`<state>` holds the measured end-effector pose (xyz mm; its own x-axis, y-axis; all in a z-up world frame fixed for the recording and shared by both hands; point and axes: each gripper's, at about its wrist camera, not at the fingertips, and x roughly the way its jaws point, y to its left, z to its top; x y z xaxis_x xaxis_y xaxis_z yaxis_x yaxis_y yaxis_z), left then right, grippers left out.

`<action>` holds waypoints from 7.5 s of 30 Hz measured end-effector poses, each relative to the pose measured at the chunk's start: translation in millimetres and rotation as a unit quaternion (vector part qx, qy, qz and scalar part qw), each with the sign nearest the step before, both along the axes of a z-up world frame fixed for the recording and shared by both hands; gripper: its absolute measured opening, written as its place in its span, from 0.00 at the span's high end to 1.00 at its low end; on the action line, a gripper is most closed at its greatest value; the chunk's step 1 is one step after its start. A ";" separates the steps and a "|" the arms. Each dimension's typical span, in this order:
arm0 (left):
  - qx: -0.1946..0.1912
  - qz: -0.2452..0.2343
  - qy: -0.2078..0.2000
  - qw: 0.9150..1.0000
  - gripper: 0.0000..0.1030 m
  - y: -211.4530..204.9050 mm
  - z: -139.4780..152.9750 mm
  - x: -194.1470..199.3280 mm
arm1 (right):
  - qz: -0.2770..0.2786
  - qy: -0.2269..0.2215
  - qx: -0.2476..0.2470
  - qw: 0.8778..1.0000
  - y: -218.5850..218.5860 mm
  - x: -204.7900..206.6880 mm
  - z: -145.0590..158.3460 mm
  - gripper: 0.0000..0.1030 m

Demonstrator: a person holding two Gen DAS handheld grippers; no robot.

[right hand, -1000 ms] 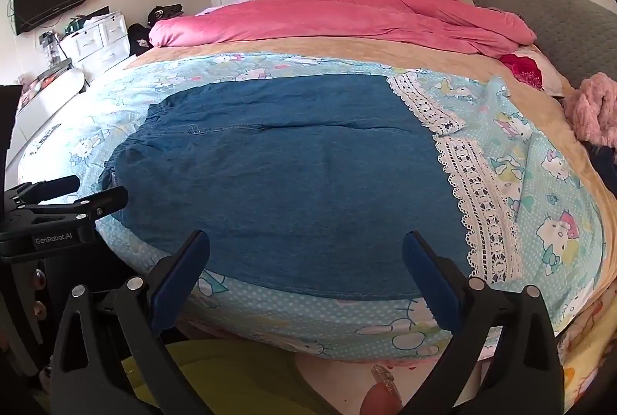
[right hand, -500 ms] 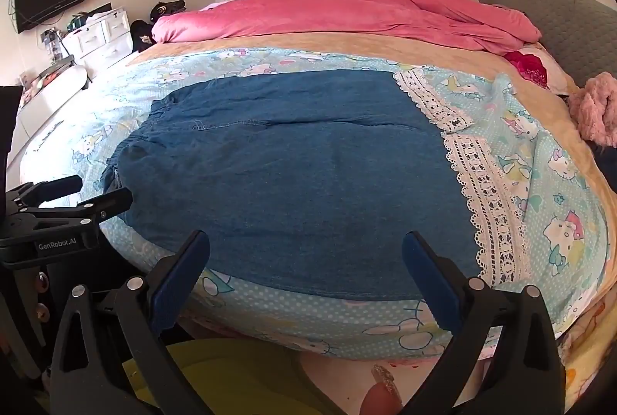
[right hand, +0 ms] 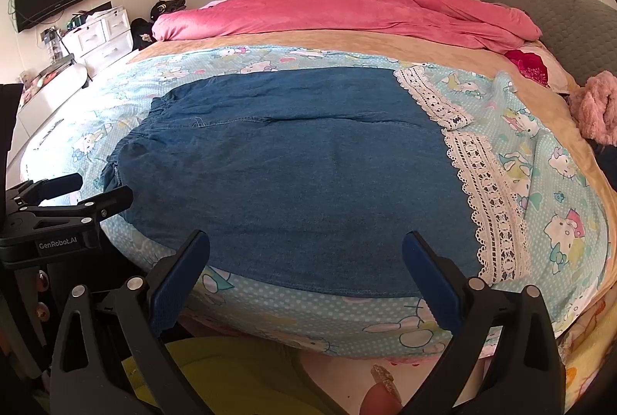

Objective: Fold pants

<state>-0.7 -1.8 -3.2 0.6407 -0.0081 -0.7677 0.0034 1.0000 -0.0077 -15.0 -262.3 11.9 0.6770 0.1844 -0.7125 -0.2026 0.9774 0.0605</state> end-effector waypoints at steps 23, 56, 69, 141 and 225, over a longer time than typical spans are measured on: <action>0.007 0.010 -0.009 1.000 0.08 4.1 5.9 -3.5 | 0.003 -0.002 -0.003 1.000 4.3 0.4 1.4 0.04; 0.001 0.047 0.006 0.999 0.08 39.9 3.8 30.5 | 0.020 0.005 0.001 1.000 16.5 58.4 7.4 0.04; -0.012 0.072 0.024 0.997 0.08 76.4 -4.1 61.6 | 0.015 0.018 0.013 1.000 24.5 122.7 5.5 0.04; -0.031 -0.044 0.025 0.998 0.78 127.5 -20.1 231.9 | 0.305 0.096 -0.133 0.938 173.5 378.3 -67.1 0.22; 0.029 -0.111 0.008 0.993 0.62 59.2 -22.7 35.5 | 0.122 0.124 0.088 0.981 60.6 75.8 -27.5 0.61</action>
<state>34.8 57.4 -25.9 0.6162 -0.1037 -0.7807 0.2240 0.9734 0.0475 60.8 -201.7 -15.6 0.4072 0.4548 -0.7920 -0.3875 0.8713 0.3011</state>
